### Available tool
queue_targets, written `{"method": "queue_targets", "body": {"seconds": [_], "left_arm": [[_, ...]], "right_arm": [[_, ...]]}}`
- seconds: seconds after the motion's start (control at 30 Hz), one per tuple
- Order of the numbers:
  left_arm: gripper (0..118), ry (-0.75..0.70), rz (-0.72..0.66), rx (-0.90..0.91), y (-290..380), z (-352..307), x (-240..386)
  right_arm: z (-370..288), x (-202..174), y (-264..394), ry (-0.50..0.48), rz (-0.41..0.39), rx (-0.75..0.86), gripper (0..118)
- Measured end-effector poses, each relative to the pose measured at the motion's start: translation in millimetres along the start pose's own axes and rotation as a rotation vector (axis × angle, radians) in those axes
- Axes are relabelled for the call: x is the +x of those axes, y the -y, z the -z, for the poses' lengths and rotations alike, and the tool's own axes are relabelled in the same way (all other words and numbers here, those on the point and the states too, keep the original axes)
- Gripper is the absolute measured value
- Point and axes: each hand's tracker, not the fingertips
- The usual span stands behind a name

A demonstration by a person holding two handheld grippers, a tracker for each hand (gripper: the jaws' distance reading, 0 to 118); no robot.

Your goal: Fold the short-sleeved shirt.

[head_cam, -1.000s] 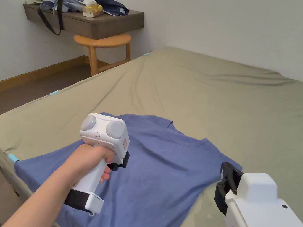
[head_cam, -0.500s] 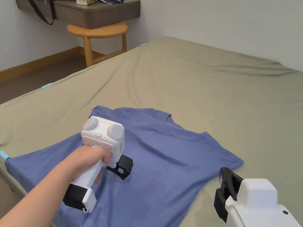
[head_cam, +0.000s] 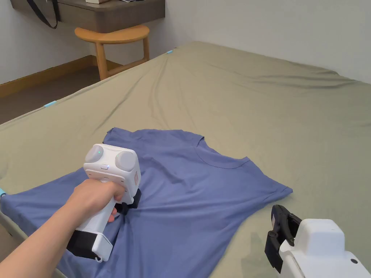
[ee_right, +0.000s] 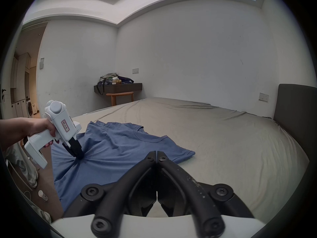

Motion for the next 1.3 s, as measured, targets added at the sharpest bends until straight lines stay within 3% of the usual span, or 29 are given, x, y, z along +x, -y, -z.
{"method": "queue_targets", "body": {"seconds": [0.1, 0.47, 0.77, 1.0, 1.3], "left_arm": [[1, 0.032, -0.056, 0.025, 4.5, -1.8, -4.7], [0, 0.075, -0.028, 0.221, 16.9, -73.4, -3.9], [0, 0.151, 0.034, 0.61, 50.3, -182.7, 36.6], [0, 0.248, 0.178, 0.69, 39.3, -236.8, 133.0], [0, 0.564, 0.524, 0.771, 54.5, -293.8, 354.8]], "right_arm": [[-4.7, 1.2, -1.0, -0.002, 0.0, 0.006, 1], [-27.7, 23.9, -8.4, 0.05, 0.055, 0.051, 1], [-62.7, 55.1, -15.8, 0.122, 0.103, 0.127, 1], [-116.8, 93.4, -18.3, 0.246, 0.151, 0.194, 1], [-225.5, 181.8, -3.1, 0.549, 0.173, 0.258, 1]]}}
